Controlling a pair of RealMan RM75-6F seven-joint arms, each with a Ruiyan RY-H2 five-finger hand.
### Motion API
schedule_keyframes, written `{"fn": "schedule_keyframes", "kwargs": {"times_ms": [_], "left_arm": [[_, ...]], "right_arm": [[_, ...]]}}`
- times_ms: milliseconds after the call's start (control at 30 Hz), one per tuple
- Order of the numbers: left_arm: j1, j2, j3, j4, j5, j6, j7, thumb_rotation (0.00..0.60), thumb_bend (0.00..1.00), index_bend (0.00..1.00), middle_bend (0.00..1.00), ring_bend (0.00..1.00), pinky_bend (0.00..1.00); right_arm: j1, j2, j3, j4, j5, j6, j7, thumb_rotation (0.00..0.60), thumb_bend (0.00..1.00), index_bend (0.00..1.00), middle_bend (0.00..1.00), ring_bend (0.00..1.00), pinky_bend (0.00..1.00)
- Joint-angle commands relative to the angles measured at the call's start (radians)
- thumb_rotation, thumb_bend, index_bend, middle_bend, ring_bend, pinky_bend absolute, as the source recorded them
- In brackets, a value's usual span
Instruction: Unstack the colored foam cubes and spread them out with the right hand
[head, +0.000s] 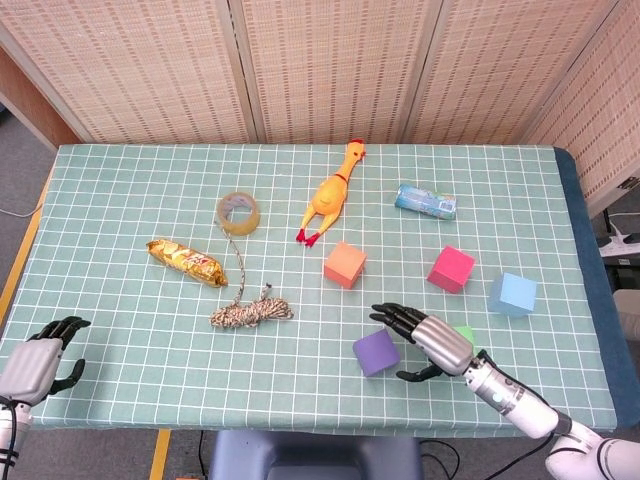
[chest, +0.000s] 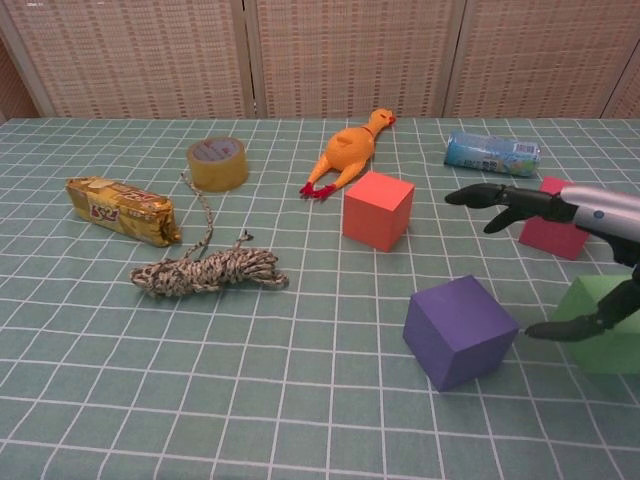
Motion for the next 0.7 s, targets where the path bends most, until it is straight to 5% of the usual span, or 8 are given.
{"fn": "schedule_keyframes", "kwargs": {"times_ms": [33, 233, 333, 700], "left_arm": [[0.001, 0.001, 0.0, -0.002, -0.001, 0.001, 0.001, 0.6, 0.46, 0.21, 0.16, 0.16, 0.36], [0.005, 0.004, 0.001, -0.008, 0.007, 0.013, 0.0, 0.6, 0.46, 0.21, 0.16, 0.16, 0.36], [0.01, 0.006, -0.001, -0.014, 0.016, 0.029, -0.002, 0.6, 0.46, 0.21, 0.16, 0.16, 0.36], [0.01, 0.003, 0.001, -0.009, 0.032, 0.033, -0.009, 0.6, 0.46, 0.21, 0.16, 0.16, 0.36]], "right_arm": [[-0.036, 0.051, 0.035, -0.056, 0.053, 0.037, -0.068, 0.6, 0.09, 0.0, 0.01, 0.0, 0.16], [-0.129, 0.108, 0.085, -0.138, 0.219, 0.047, -0.385, 0.6, 0.09, 0.0, 0.0, 0.0, 0.16], [-0.243, 0.105, 0.14, -0.176, 0.37, 0.17, -0.673, 0.6, 0.09, 0.0, 0.0, 0.0, 0.16], [-0.394, 0.034, 0.183, -0.058, 0.325, 0.421, -0.767, 0.6, 0.09, 0.0, 0.0, 0.0, 0.14]]}}
